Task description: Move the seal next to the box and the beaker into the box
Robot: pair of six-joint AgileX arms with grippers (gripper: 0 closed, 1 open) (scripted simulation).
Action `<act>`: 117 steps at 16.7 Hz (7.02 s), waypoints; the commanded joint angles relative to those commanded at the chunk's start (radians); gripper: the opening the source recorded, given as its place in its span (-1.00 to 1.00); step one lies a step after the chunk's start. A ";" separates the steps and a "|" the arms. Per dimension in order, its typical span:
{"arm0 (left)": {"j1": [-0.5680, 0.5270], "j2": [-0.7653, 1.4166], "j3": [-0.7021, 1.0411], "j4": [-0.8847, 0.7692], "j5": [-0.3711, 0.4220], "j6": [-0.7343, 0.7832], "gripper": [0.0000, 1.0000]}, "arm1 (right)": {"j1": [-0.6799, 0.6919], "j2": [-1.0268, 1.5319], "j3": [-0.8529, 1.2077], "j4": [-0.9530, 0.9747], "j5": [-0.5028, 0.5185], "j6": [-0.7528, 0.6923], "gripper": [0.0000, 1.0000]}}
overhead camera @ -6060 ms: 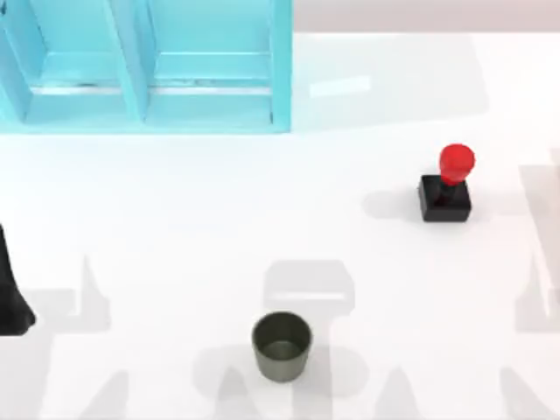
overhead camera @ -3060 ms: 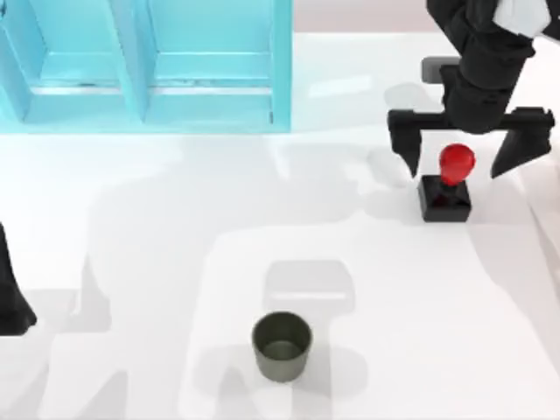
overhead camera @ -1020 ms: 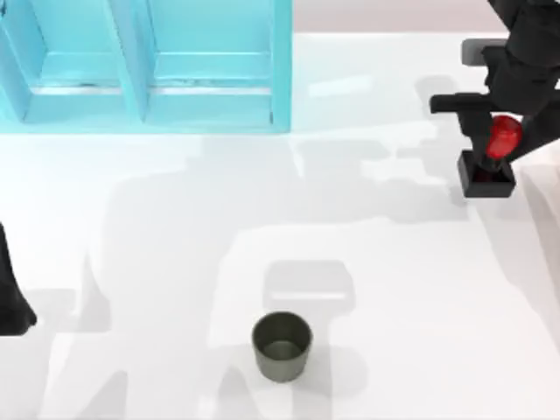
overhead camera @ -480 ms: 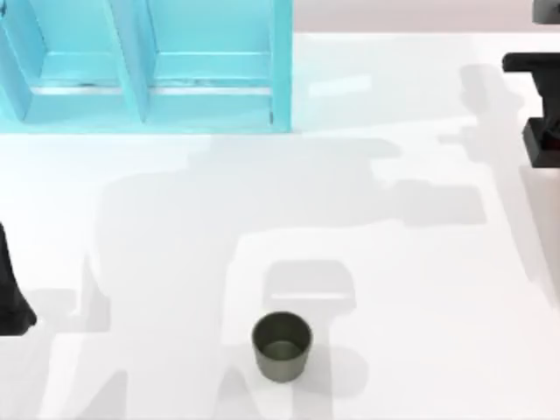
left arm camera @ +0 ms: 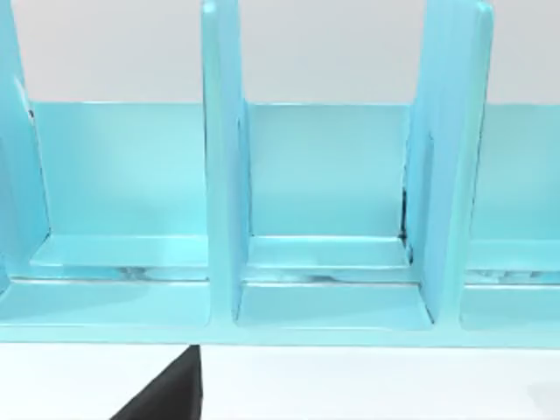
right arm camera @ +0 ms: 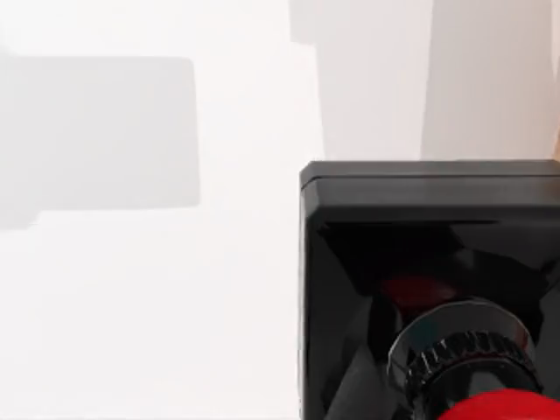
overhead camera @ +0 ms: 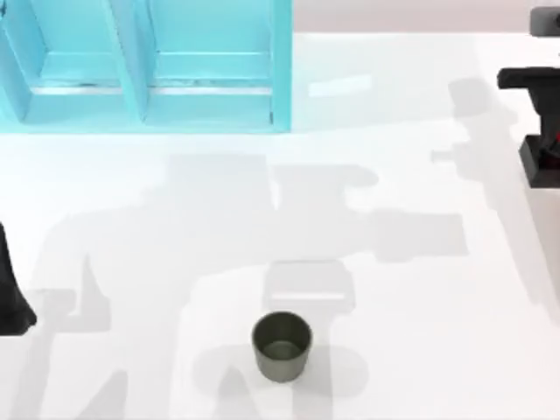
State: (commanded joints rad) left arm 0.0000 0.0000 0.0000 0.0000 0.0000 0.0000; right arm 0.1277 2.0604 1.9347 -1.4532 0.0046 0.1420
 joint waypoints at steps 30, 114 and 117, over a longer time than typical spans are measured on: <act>0.000 0.000 0.000 0.000 0.000 0.000 1.00 | 0.039 -0.111 -0.381 0.277 0.001 0.043 0.21; 0.000 0.000 0.000 0.000 0.000 0.000 1.00 | 0.782 0.006 -0.489 0.505 -0.004 0.785 -1.00; 0.000 0.000 0.000 0.000 0.000 0.000 1.00 | 0.782 0.006 -0.489 0.505 -0.004 0.785 -1.00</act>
State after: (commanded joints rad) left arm 0.0000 0.0000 0.0000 0.0000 0.0000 0.0000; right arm 0.9099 2.0669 1.4460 -0.9485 0.0003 0.9275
